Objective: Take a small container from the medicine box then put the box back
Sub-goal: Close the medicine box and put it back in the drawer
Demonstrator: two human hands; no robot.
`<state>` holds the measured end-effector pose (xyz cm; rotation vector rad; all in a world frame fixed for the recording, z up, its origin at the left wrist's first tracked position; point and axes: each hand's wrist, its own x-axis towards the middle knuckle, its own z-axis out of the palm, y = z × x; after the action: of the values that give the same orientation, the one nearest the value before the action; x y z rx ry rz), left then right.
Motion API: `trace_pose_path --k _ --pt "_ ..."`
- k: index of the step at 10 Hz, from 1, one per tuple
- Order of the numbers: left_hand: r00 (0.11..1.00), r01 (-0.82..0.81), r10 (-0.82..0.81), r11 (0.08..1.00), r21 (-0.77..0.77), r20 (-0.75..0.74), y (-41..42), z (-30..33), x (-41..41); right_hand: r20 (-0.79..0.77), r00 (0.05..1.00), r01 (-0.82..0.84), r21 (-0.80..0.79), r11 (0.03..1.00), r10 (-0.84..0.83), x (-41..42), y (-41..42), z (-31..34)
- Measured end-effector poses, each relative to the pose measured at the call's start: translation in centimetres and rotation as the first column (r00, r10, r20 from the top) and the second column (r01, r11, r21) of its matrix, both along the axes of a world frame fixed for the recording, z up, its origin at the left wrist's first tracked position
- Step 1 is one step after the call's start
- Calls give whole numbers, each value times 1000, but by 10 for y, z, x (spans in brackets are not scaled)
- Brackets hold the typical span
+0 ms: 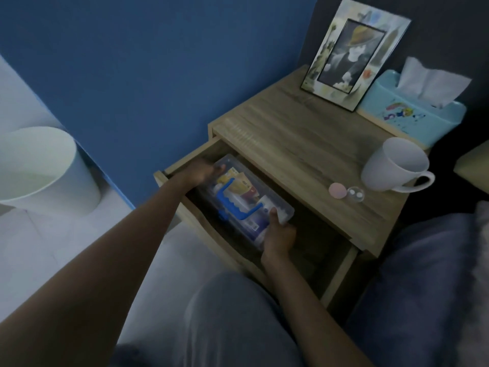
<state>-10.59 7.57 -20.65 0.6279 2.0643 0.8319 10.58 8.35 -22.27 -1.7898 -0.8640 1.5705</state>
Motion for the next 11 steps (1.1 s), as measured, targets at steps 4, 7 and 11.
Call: trace_pose_path --k 4,7,11 --pt "997 10 -14 999 -48 -79 8 -25 -4 -11 998 -66 -23 998 66 7 7 -7" --pt "847 -101 271 927 362 -457 -56 24 43 246 821 -565 482 670 516 47 -13 67" --pt "853 -505 519 794 338 58 -90 14 81 844 165 -979 80 185 509 3 100 58"
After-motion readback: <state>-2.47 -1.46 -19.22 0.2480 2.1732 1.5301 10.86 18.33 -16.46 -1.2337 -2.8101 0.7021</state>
